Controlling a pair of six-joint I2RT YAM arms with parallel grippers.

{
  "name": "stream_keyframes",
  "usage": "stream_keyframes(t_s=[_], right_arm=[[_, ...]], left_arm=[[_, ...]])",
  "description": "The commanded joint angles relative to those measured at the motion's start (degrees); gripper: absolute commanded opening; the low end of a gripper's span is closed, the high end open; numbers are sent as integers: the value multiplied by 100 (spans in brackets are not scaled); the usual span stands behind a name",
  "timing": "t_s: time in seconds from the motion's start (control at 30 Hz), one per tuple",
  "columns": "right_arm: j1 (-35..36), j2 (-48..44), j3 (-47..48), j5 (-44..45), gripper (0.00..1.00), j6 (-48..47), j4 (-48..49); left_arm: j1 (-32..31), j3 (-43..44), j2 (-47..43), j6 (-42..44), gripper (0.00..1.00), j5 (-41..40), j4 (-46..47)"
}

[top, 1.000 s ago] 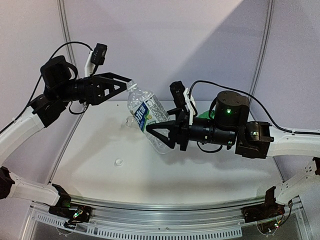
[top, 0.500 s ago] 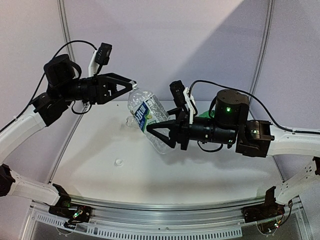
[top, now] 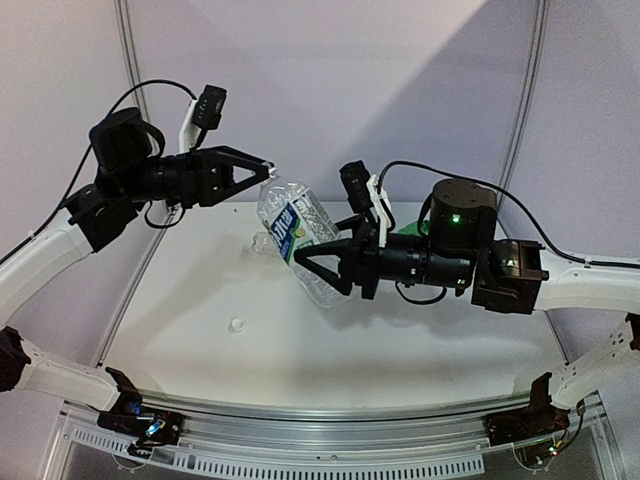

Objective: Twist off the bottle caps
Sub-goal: Pass from the right arm to the left

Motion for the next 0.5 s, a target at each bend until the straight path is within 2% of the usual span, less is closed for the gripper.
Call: stream_keyframes(t_s=[0.0, 0.03, 0.13, 0.17, 0.47], right_arm=[[1, -40, 143, 149, 39, 39, -95], [5, -45, 144, 179, 48, 57, -121], [2, -54, 161, 257, 96, 72, -212], [9, -55, 161, 279, 99, 76, -262], [13, -116, 99, 674, 99, 69, -413]], left_arm=[[-130, 102, 97, 74, 0, -274, -454], [-130, 140, 106, 120, 0, -404, -570], [-130, 284, 120, 354, 0, -785, -1074], [-130, 334, 116, 431, 0, -998, -1269], [-113, 504, -29, 744, 0, -2461, -2120]])
